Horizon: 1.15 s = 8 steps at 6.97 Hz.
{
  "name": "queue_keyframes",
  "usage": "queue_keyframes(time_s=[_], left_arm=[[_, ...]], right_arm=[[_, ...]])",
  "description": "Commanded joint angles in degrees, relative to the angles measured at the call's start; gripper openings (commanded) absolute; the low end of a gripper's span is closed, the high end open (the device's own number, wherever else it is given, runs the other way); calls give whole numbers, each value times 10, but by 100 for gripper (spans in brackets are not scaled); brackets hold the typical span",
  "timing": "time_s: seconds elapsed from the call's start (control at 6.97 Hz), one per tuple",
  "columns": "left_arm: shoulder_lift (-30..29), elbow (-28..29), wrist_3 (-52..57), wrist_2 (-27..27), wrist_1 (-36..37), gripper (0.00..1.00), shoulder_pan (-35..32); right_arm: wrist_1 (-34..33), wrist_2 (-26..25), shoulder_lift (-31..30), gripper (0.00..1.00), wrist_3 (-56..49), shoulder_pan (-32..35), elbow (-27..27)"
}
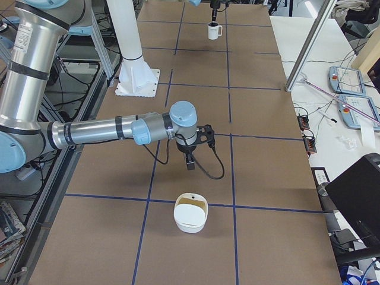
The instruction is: Left arm hands cup to right arm to dump lemon
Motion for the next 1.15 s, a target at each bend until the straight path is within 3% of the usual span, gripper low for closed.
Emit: queue_keyframes(time_s=[0.0, 0.14, 0.43, 0.57, 0.72, 1.0], left_arm=[[-119, -7, -118, 2, 49, 0, 78], [-169, -6, -145, 2, 84, 0, 101], [-249, 9, -236, 5, 117, 0, 136], [-283, 20, -264, 13, 130, 0, 137], [-336, 63, -339, 24, 158, 0, 137], [-374, 89, -340, 44, 174, 0, 141]], right_arm=[[52, -31, 90, 100, 147, -90, -2], [97, -60, 109, 100, 194, -126, -2], [214, -219, 151, 100, 290, -229, -2], [239, -295, 168, 100, 293, -275, 1], [240, -339, 201, 100, 293, -316, 4], [240, -442, 258, 100, 314, -388, 4]])
